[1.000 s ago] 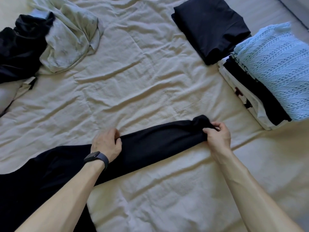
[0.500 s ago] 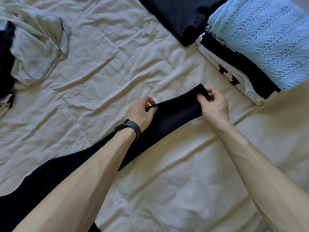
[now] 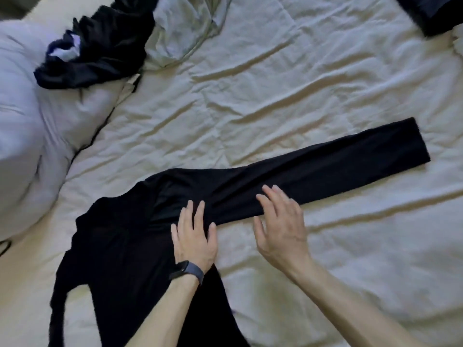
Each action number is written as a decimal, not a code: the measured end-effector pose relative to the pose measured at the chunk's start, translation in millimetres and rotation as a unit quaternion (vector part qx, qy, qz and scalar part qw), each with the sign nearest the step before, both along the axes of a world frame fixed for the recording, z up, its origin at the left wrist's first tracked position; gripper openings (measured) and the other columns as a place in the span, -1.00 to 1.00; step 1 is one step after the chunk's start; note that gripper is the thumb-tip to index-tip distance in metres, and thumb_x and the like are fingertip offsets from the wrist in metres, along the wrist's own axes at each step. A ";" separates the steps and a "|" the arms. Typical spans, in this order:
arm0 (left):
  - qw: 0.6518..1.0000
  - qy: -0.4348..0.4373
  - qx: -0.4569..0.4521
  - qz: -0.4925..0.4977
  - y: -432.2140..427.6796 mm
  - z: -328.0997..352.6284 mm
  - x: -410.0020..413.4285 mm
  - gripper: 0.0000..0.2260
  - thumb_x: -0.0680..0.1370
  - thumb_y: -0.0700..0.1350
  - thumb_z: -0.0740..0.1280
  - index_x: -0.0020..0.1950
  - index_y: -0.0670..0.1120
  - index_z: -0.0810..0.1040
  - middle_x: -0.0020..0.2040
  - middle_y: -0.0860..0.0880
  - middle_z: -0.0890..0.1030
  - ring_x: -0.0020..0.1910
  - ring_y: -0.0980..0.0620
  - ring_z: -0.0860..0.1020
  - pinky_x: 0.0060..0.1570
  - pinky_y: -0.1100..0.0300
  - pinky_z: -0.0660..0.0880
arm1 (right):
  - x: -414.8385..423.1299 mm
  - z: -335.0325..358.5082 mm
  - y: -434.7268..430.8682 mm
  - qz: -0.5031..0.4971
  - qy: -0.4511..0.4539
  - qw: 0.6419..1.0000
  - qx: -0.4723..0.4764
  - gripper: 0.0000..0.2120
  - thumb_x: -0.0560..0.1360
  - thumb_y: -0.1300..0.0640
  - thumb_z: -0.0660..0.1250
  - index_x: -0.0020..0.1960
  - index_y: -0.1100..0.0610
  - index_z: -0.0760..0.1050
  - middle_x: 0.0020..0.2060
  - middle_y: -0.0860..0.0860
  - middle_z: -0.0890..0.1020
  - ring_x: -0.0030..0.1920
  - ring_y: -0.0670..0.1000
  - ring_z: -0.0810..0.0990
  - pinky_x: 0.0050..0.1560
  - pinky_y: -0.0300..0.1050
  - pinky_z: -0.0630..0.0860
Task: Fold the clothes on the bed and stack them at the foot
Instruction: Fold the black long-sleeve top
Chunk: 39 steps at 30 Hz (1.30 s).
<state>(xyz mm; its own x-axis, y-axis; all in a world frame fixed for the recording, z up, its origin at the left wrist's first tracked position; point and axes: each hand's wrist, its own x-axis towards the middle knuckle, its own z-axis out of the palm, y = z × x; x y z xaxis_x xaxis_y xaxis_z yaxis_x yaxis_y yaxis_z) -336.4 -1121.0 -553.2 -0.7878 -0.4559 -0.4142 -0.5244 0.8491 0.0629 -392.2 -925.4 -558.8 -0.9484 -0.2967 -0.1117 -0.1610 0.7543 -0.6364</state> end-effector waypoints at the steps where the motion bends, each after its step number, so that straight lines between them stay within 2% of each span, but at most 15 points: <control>1: 1.000 -0.020 -0.015 0.012 -27.0 -0.2 18.1 -0.44 0.66 0.08 0.18 0.64 0.06 0.11 0.65 -0.02 0.05 0.62 -0.05 0.02 0.54 -0.18 0.02 | 13.2 -0.9 -26.7 0.043 -0.019 0.999 0.001 -0.54 0.53 0.13 0.41 0.41 0.21 0.51 0.47 0.11 0.47 0.53 0.14 0.37 0.40 0.29 0.40; 4: 0.996 -0.067 -0.043 0.036 -97.2 -10.8 53.0 -0.43 0.67 0.20 0.00 0.65 0.13 -0.08 0.66 0.02 -0.09 0.63 -0.01 -0.13 0.57 -0.16 -0.09 | 35.8 -7.4 -103.7 0.139 -0.043 0.989 0.001 -0.52 0.66 0.00 0.19 0.54 0.13 0.37 0.58 0.04 0.32 0.61 0.05 0.19 0.55 0.22 0.22; 8: 0.996 -0.081 -0.028 -0.004 -149.6 -44.2 68.7 -0.42 0.63 0.33 -0.10 0.57 0.29 -0.28 0.64 0.07 -0.25 0.62 -0.06 -0.23 0.53 -0.24 -0.13 | 25.0 -41.2 -176.3 0.289 0.026 0.953 0.086 -0.45 0.69 -0.15 -0.04 0.63 -0.01 0.18 0.64 0.00 0.15 0.64 0.00 0.03 0.60 0.20 -0.04; 10: 0.999 -0.046 -0.002 -0.020 -160.4 -58.0 75.6 -0.43 0.60 0.36 -0.13 0.53 0.35 -0.36 0.62 0.11 -0.32 0.61 -0.05 -0.27 0.52 -0.23 -0.18 | -3.1 -64.5 -179.1 0.273 0.015 0.945 0.181 -0.41 0.67 -0.26 -0.14 0.66 -0.12 -0.03 0.66 -0.05 -0.02 0.65 -0.03 -0.12 0.58 0.19 -0.27; 13: 0.998 0.009 0.015 -0.052 -175.1 -68.2 96.0 -0.44 0.61 0.34 -0.15 0.55 0.34 -0.34 0.63 0.09 -0.28 0.61 -0.02 -0.24 0.52 -0.18 -0.21 | -34.9 -79.7 -170.5 0.131 -0.026 0.950 0.283 -0.38 0.65 -0.32 -0.20 0.65 -0.17 -0.19 0.66 -0.07 -0.17 0.63 -0.02 -0.27 0.51 0.23 -0.45; 17: 0.998 0.036 0.011 -0.049 -220.1 -60.8 155.0 -0.44 0.64 0.26 -0.07 0.61 0.27 -0.19 0.65 0.04 -0.18 0.63 -0.03 -0.16 0.55 -0.27 -0.09 | -12.6 -47.9 -203.1 0.034 -0.065 0.952 0.298 -0.36 0.64 -0.23 -0.20 0.67 -0.05 -0.14 0.66 0.03 -0.19 0.63 0.06 -0.30 0.55 0.38 -0.26; 20: 0.996 0.080 -0.006 0.030 -271.4 -45.4 216.5 -0.42 0.61 0.21 0.06 0.63 0.20 0.03 0.66 -0.02 -0.04 0.63 -0.06 -0.03 0.51 -0.32 0.06 | 47.2 -17.0 -254.0 0.143 -0.013 0.955 0.260 -0.38 0.68 -0.19 -0.06 0.68 -0.05 -0.07 0.66 0.02 -0.13 0.64 0.03 -0.26 0.58 0.32 -0.15; 22: 0.986 0.109 -0.028 0.125 -307.1 -34.9 263.4 -0.39 0.57 0.19 0.15 0.62 0.12 0.15 0.65 -0.07 0.06 0.61 -0.13 0.06 0.48 -0.36 0.09 | 90.9 -5.0 -298.4 0.244 0.000 0.940 0.238 -0.36 0.67 -0.19 0.04 0.67 -0.02 -0.02 0.66 0.03 -0.09 0.64 0.03 -0.23 0.59 0.27 -0.07; 27: 0.936 0.117 -0.060 0.327 -373.2 -26.2 380.1 -0.25 0.45 0.10 0.49 0.56 -0.02 0.26 0.50 -0.19 0.33 0.47 -0.29 0.30 0.33 -0.37 0.27 | 178.2 -5.3 -415.5 0.399 0.016 0.894 0.203 -0.29 0.62 -0.20 0.19 0.67 0.00 0.03 0.66 0.08 -0.06 0.65 0.11 -0.13 0.57 0.33 0.09; 29: 0.927 0.104 -0.034 0.360 -384.3 -27.4 412.8 -0.33 0.45 0.15 0.49 0.49 -0.01 0.36 0.32 -0.16 0.50 0.29 -0.28 0.46 0.19 -0.23 0.43 | 205.1 -10.5 -447.9 0.384 -0.007 0.893 0.234 -0.19 0.59 -0.29 0.20 0.67 -0.03 -0.08 0.66 0.12 -0.13 0.65 0.18 -0.16 0.49 0.43 0.09; 31: 0.918 0.111 0.001 0.380 -393.5 -26.4 435.1 -0.52 0.47 0.10 0.46 0.32 -0.04 0.51 0.11 -0.13 0.59 0.08 -0.25 0.55 0.01 -0.11 0.52 | 224.8 -19.1 -467.9 0.336 -0.060 0.902 0.265 -0.11 0.57 -0.36 0.18 0.65 -0.06 -0.24 0.64 0.13 -0.25 0.63 0.20 -0.26 0.43 0.54 0.07; 33: 0.897 0.128 0.070 0.417 -404.7 -21.2 445.6 -0.73 0.50 -0.01 0.44 0.18 -0.01 0.57 -0.05 -0.01 0.59 -0.05 -0.19 0.58 -0.12 -0.04 0.54 | 235.5 -27.1 -476.6 0.312 -0.084 0.899 0.295 -0.11 0.57 -0.38 0.10 0.64 -0.07 -0.33 0.62 0.12 -0.33 0.61 0.16 -0.35 0.43 0.58 -0.01; 35: 0.871 0.181 0.114 0.442 -418.4 -9.4 449.8 -0.80 0.47 -0.19 0.43 0.07 -0.01 0.61 -0.13 0.07 0.50 -0.13 -0.18 0.57 -0.22 0.02 0.50 | 238.9 -31.6 -479.2 0.307 -0.088 0.892 0.320 -0.12 0.57 -0.37 0.05 0.63 -0.06 -0.36 0.60 0.12 -0.37 0.60 0.14 -0.40 0.44 0.58 -0.07; 37: 0.860 0.267 0.029 0.434 -441.7 8.7 451.9 -0.79 0.40 -0.34 0.38 -0.03 -0.10 0.63 -0.11 -0.05 0.50 -0.18 -0.23 0.56 -0.29 0.03 0.45 | 237.7 -34.5 -481.5 0.308 -0.100 0.886 0.333 -0.12 0.55 -0.37 0.05 0.62 -0.07 -0.38 0.60 0.10 -0.38 0.59 0.12 -0.41 0.44 0.57 -0.10; 39: 0.838 0.350 -0.078 0.411 -477.3 30.5 449.0 -0.79 0.38 -0.35 0.32 -0.08 -0.12 0.61 -0.05 -0.15 0.52 -0.18 -0.24 0.54 -0.33 0.03 0.42 | 234.7 -34.2 -482.9 0.308 -0.107 0.882 0.340 -0.11 0.54 -0.37 0.08 0.62 -0.10 -0.37 0.60 0.08 -0.37 0.60 0.11 -0.39 0.44 0.56 -0.10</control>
<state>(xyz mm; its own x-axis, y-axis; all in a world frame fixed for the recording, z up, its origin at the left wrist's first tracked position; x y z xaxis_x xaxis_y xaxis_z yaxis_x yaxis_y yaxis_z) 112.5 -1598.3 -522.7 -0.2061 -0.9693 0.1340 -0.8175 0.2458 0.5208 -157.5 -1408.3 -593.0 -0.5656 -0.5433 -0.6204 -0.6048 0.7847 -0.1358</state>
